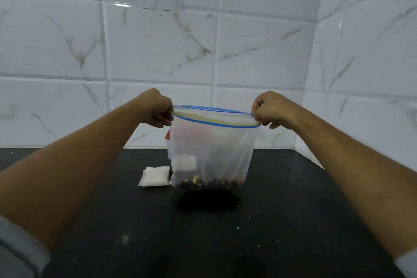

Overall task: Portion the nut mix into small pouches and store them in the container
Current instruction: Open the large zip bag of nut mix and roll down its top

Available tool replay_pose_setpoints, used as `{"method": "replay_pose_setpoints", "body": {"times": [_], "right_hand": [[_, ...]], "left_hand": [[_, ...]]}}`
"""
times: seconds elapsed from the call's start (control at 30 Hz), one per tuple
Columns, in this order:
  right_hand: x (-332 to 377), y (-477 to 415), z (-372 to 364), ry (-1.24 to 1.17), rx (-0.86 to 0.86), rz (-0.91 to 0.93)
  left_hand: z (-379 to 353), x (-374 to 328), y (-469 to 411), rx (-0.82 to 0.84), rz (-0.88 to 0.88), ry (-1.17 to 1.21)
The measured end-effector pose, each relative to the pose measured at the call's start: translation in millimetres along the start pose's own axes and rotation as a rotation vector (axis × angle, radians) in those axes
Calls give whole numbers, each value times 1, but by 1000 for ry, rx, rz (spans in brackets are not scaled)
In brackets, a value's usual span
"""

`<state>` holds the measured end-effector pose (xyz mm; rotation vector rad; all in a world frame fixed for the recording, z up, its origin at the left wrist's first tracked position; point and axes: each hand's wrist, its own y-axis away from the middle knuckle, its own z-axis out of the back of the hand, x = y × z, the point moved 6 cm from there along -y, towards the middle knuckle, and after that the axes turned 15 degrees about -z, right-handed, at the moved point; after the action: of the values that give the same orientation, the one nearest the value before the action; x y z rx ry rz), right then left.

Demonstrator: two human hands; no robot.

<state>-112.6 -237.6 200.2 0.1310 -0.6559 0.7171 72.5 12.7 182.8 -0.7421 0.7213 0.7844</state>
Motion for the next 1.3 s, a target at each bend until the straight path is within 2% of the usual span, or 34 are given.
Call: {"method": "replay_pose_setpoints", "body": {"times": [0.13, 0.2, 0.37, 0.57, 0.67, 0.8, 0.9, 1.0, 1.17, 1.3], "right_hand": [[-2, 8, -12, 50, 159, 1], [3, 12, -20, 62, 186, 31], [34, 19, -39, -90, 137, 206], [63, 26, -51, -187, 80, 274], [64, 24, -48, -267, 60, 233], [56, 18, -45, -324, 38, 171], [52, 15, -42, -286, -16, 170], [50, 12, -36, -259, -43, 174], [40, 9, -44, -563, 197, 19], [27, 3, -51, -774, 332, -151]], "left_hand": [[-13, 4, 3, -59, 5, 241], [-19, 4, 4, -78, 7, 341], [-42, -12, 13, -78, -55, 485], [-59, -27, 19, -109, -111, 597], [-60, -22, 23, -102, -95, 608], [-72, -13, 32, 154, -5, 401], [-73, -13, 34, 176, -6, 360], [-69, -16, 32, 67, -7, 468], [-76, -8, 29, 33, 145, 795], [-79, 1, 23, 34, 226, 924]]}}
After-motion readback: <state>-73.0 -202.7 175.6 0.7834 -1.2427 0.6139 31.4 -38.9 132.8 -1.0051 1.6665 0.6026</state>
